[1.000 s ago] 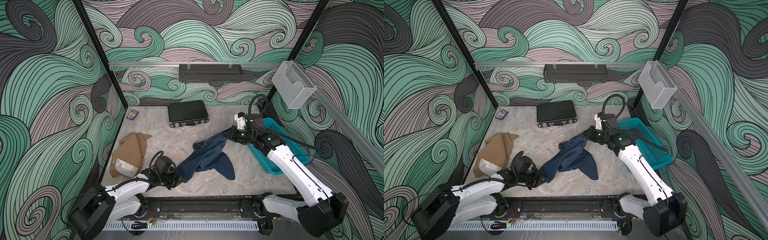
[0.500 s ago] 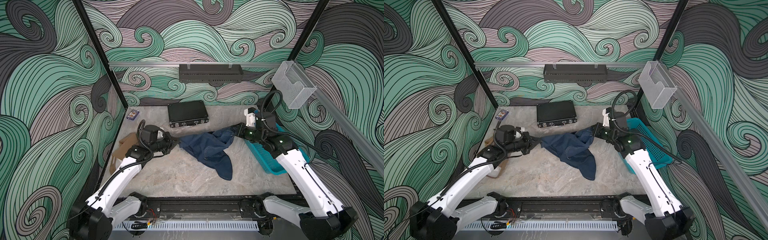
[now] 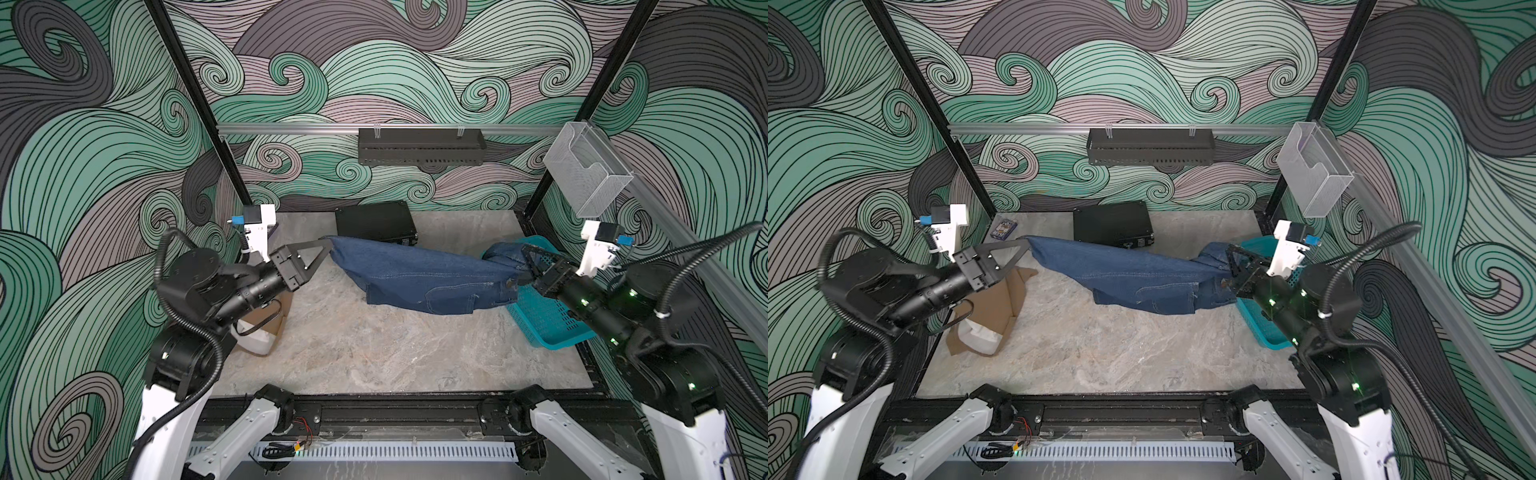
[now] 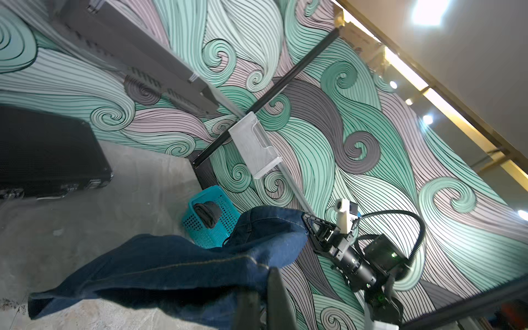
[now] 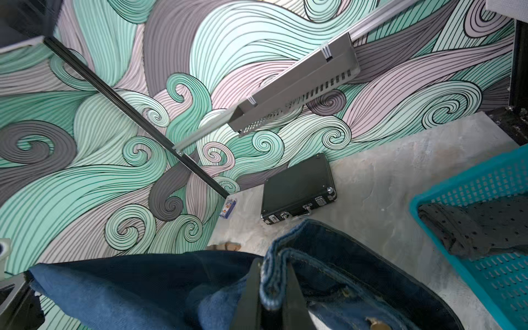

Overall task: Roll up the skirts
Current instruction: Flatten out the skirt at the center of the board, then fold the skirt at the center of the board.

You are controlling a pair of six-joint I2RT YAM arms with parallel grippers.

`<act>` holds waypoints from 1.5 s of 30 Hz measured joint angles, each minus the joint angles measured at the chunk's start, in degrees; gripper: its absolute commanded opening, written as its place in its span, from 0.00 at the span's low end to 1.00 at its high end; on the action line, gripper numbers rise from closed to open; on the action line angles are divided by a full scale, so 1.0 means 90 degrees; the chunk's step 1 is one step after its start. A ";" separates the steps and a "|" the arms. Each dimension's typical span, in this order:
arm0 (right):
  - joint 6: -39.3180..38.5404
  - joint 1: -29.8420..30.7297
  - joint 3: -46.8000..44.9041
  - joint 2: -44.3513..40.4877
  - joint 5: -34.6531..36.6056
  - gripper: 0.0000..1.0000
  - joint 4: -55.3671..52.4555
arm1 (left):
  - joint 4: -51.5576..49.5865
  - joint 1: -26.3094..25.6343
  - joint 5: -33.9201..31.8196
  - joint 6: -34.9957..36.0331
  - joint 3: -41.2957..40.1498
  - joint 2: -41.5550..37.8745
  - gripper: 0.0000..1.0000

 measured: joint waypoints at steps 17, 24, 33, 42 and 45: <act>0.0588 0.0005 -0.1375 0.2142 -0.0896 0.01 0.0151 | -0.1358 0.1013 -0.0100 -0.0039 -0.0107 0.1625 0.00; 0.0675 -0.0083 -0.0619 0.4969 -0.0867 0.02 0.0877 | -0.0627 0.2096 0.0719 -0.0430 0.0226 0.5957 0.00; 0.0641 -0.0597 0.0454 0.6620 -0.1423 0.05 0.1299 | -0.0410 0.2254 0.1520 -0.0486 0.1559 0.7317 0.00; 0.0474 -0.0918 -0.1525 0.5445 -0.2302 0.11 0.2035 | 0.0255 0.1851 0.1734 -0.0408 -0.1537 0.4709 0.00; 0.0464 -0.0918 -0.2402 0.4908 -0.2419 0.13 0.2222 | 0.0364 0.1554 0.1785 -0.0338 -0.2703 0.3796 0.00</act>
